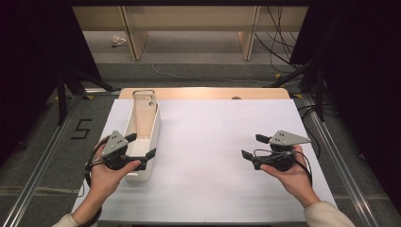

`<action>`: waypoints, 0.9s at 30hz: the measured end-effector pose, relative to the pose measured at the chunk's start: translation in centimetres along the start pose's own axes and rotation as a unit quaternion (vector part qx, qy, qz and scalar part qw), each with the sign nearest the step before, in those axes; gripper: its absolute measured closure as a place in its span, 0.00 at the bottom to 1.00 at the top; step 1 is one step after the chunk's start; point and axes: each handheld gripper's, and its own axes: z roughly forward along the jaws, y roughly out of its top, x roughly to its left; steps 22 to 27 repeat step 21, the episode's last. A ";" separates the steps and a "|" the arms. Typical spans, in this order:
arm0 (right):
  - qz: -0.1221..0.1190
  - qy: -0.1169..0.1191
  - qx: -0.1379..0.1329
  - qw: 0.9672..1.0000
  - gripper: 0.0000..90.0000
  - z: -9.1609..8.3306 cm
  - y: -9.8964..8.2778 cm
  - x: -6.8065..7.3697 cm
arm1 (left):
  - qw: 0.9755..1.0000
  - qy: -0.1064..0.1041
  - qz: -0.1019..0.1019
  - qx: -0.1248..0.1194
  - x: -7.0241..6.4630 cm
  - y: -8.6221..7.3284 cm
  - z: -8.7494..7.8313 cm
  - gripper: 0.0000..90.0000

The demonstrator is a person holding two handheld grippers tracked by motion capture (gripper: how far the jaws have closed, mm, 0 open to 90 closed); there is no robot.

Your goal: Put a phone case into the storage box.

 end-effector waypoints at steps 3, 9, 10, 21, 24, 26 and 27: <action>-0.001 0.000 0.000 1.000 0.21 0.0 0.0 0.0 | 1.000 -0.002 0.001 0.001 -0.1 -0.2 -0.1 0.11; 0.000 0.001 -0.001 1.000 0.21 0.0 0.0 0.0 | 1.000 -0.002 0.003 0.005 -0.4 -0.7 -0.3 0.11; 0.000 0.002 -0.001 1.000 0.21 0.0 0.0 0.0 | 1.000 -0.002 0.003 0.005 -0.4 -0.8 -0.4 0.11; 0.002 0.001 -0.003 1.000 0.20 0.0 0.0 0.0 | 1.000 -0.002 0.006 0.007 -0.6 -1.0 -0.2 0.11; 0.002 0.001 -0.003 1.000 0.20 0.0 0.0 0.0 | 1.000 -0.002 0.006 0.007 -0.6 -1.0 -0.2 0.11; 0.002 0.001 -0.003 1.000 0.20 0.0 0.0 0.0 | 1.000 -0.002 0.006 0.007 -0.6 -1.0 -0.2 0.11; 0.002 0.001 -0.003 1.000 0.20 0.0 0.0 0.0 | 1.000 -0.002 0.006 0.007 -0.6 -1.0 -0.2 0.11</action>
